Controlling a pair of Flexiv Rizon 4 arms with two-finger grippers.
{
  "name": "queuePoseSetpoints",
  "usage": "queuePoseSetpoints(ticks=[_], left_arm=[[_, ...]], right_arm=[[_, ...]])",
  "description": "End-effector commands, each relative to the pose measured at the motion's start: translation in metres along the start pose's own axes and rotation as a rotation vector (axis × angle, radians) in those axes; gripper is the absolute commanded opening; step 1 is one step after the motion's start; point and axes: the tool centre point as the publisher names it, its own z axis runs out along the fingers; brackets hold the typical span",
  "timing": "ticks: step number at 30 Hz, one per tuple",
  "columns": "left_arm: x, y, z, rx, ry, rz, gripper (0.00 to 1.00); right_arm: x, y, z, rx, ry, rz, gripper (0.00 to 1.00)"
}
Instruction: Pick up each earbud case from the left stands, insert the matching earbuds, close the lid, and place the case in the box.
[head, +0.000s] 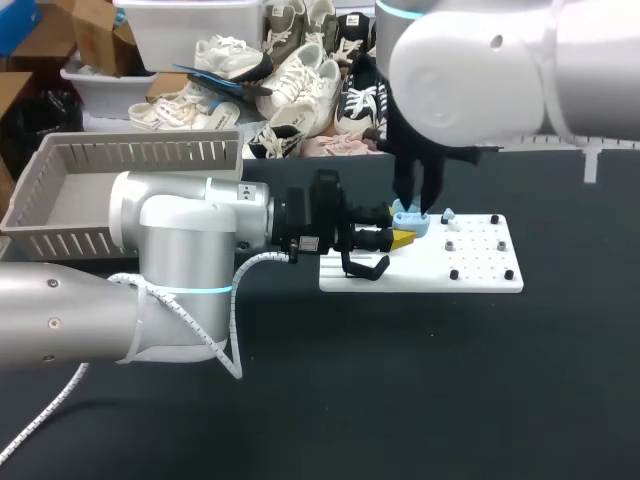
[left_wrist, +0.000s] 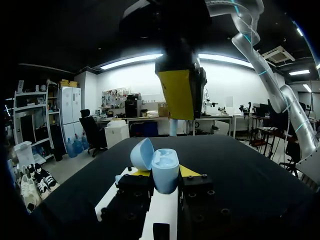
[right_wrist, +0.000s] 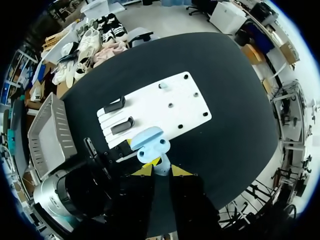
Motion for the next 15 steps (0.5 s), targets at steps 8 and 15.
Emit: queuePoseSetpoints(ticks=[8, 15], left_arm=[[0.0005, -0.0013, 0.0001, -0.006, -0.002, 0.001, 0.0], [0.0005, -0.0013, 0.0001, -0.006, -0.002, 0.001, 0.0]], right_arm=[[-0.0046, 0.003, 0.0073, 0.022, 0.018, 0.002, 0.0], [-0.0058, -0.0005, 0.0111, 0.018, 0.025, 0.013, 0.0]])
